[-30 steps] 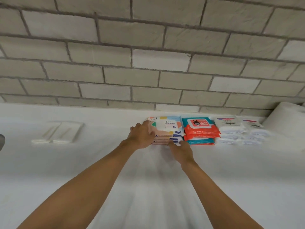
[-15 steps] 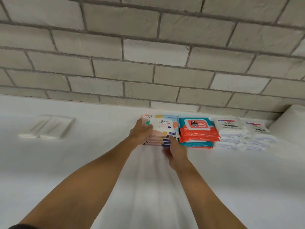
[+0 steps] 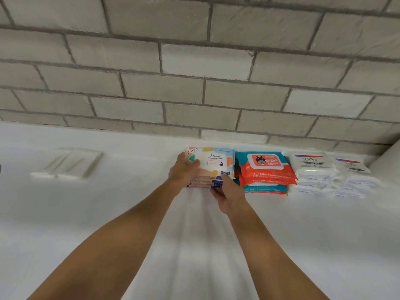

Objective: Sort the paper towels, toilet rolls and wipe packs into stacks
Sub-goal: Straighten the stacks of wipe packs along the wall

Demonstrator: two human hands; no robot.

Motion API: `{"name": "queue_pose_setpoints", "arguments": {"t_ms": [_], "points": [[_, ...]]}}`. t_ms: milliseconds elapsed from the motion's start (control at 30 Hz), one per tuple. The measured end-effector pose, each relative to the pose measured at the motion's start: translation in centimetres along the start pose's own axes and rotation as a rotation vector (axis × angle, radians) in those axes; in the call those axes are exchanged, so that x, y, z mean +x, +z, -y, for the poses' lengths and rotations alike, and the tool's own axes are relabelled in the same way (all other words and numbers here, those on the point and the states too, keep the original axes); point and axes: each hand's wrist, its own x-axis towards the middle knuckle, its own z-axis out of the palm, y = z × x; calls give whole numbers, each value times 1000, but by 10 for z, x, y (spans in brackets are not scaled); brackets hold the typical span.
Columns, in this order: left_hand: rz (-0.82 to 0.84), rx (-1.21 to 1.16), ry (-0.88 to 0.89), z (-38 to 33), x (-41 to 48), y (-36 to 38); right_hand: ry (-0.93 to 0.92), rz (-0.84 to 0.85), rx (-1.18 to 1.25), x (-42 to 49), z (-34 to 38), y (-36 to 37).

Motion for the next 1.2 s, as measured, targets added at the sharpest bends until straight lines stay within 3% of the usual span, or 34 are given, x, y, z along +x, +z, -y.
{"name": "queue_pose_setpoints", "arguments": {"t_ms": [200, 433, 567, 700, 800, 967, 1200], "points": [[-33, 1, 2, 15, 6, -17, 32, 69, -78, 1, -9, 11], [-119, -56, -16, 28, 7, -47, 73, 179, -487, -8, -7, 12], [-106, -31, 54, 31, 4, -52, -47, 96, -799, -10, 4, 9], [-83, 45, 161, 35, 5, -49, -324, -32, -1065, -12, 11, 13], [-104, 49, 173, 34, 3, -47, -488, 2, -994, -13, 11, 22], [-104, 43, 194, 33, -5, -48, -407, 140, -932, -7, 7, 32], [-73, 20, 146, 40, -12, -60, -444, 203, -922, 7, 1, 39]]}}
